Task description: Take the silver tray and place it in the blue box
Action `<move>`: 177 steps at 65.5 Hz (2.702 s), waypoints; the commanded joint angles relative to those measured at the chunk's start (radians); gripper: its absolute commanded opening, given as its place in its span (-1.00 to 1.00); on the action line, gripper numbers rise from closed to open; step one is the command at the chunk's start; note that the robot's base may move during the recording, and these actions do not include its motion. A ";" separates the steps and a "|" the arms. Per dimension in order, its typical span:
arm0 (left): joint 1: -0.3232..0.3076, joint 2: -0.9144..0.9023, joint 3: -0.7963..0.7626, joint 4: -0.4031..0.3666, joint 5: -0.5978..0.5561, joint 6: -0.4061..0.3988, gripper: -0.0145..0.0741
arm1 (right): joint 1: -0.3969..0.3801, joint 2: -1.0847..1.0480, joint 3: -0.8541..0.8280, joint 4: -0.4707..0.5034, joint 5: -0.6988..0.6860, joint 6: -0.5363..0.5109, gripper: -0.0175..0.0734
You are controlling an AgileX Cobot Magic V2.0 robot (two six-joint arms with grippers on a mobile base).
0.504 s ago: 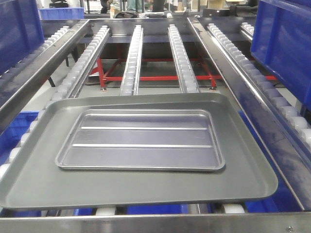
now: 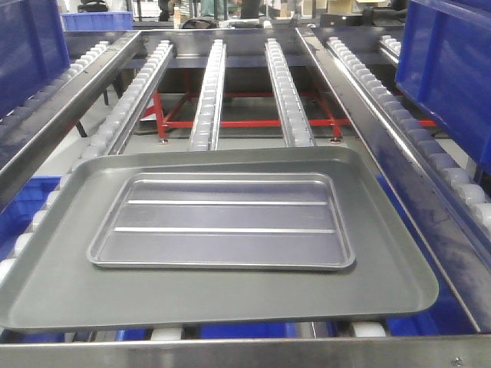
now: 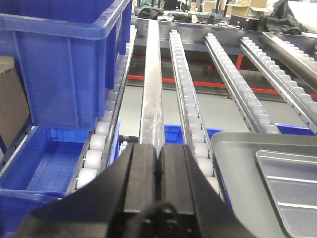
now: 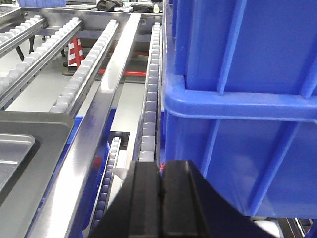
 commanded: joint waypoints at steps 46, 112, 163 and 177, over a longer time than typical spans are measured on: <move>-0.111 0.447 -0.676 0.041 0.379 0.001 -0.27 | 0.171 0.405 -0.591 0.012 0.111 0.021 0.23; -0.524 1.525 -1.206 0.213 0.634 -0.450 0.06 | 0.477 1.477 -1.154 -0.019 0.586 0.461 0.30; -0.495 1.730 -1.242 0.228 0.657 -0.521 0.06 | 0.486 1.753 -1.254 -0.073 0.580 0.474 0.30; -0.495 1.740 -1.242 0.228 0.621 -0.521 0.06 | 0.486 1.780 -1.254 -0.074 0.577 0.474 0.30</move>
